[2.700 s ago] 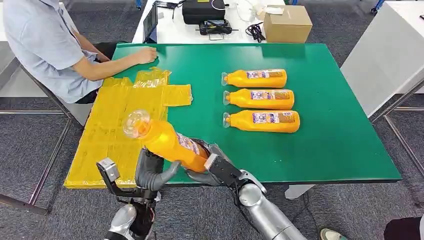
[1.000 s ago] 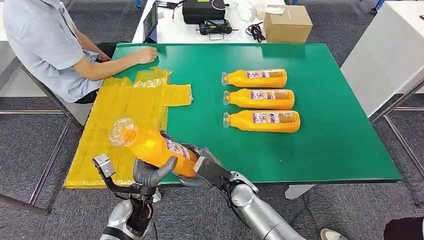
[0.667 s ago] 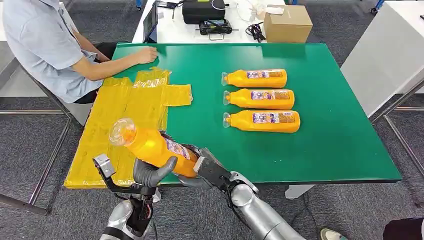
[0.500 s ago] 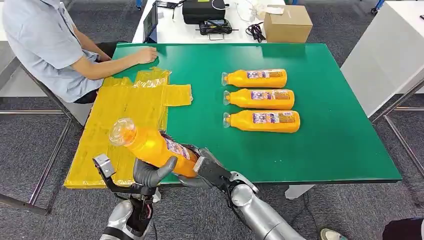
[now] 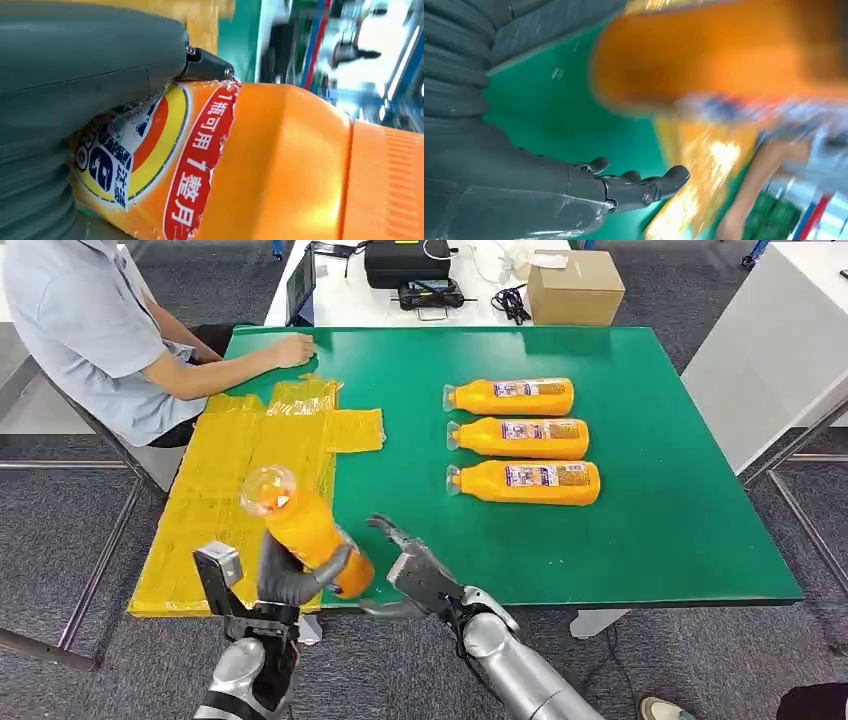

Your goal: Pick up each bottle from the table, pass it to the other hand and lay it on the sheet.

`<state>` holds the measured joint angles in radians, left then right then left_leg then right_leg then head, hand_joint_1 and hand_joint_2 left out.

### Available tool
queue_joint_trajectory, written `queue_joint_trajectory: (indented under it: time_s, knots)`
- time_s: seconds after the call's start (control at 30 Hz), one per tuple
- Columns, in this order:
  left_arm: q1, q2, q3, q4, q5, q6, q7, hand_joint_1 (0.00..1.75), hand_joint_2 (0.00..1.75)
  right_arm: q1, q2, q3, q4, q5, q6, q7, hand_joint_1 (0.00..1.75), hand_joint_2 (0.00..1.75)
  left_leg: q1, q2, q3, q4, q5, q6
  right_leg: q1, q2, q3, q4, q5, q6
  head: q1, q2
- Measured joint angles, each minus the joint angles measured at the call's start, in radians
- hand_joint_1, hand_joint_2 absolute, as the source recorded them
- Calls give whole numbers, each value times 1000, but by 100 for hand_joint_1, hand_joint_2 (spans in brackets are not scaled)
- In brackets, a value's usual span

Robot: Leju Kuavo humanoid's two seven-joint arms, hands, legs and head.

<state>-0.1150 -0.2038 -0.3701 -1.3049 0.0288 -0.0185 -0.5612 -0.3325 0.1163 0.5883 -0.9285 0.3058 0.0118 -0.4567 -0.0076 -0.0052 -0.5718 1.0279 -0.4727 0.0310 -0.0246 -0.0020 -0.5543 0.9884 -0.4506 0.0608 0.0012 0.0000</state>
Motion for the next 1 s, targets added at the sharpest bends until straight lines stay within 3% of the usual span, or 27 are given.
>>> queue_joint_trajectory:
  time_s: [0.1, 0.4, 0.47, 0.63, 1.0]
  knots:
    - [3, 25, 32, -48, -28, 6, 25, 175, 175, 30, -7, -48, -1, 24, -77, -2, 0, 175, 0, 0, 0, 0, 0, 0, 0, 0, 0, 0, 0, 0, 0, 0]
    - [53, 34, 84, -156, 191, -136, 59, 175, 175, 113, -9, -168, -42, 56, -73, -11, 0, 175, 0, 0, -1, 0, 0, 0, 0, 0, -1, 0, 0, 0, 0, 0]
    - [54, 34, 89, -167, 121, -59, 47, 175, 175, 122, -9, -181, -46, 62, -74, -11, 0, 175, 0, 0, -1, 0, 0, 0, 0, 0, -1, -1, 0, 0, 0, 0]
    - [19, 61, 89, -138, -427, 337, 46, 175, 175, 136, -9, -205, -61, 72, -76, -8, 0, 175, 0, 0, -1, 0, 0, 0, 0, 0, -1, -1, 0, 0, 0, 0]
    - [-112, 126, 58, 74, -859, 506, 143, 175, 175, 120, 2, -216, -67, 77, -55, -19, 0, 175, 0, 0, -1, 0, 0, 0, 0, 0, -1, 0, 0, 0, 1, 0]
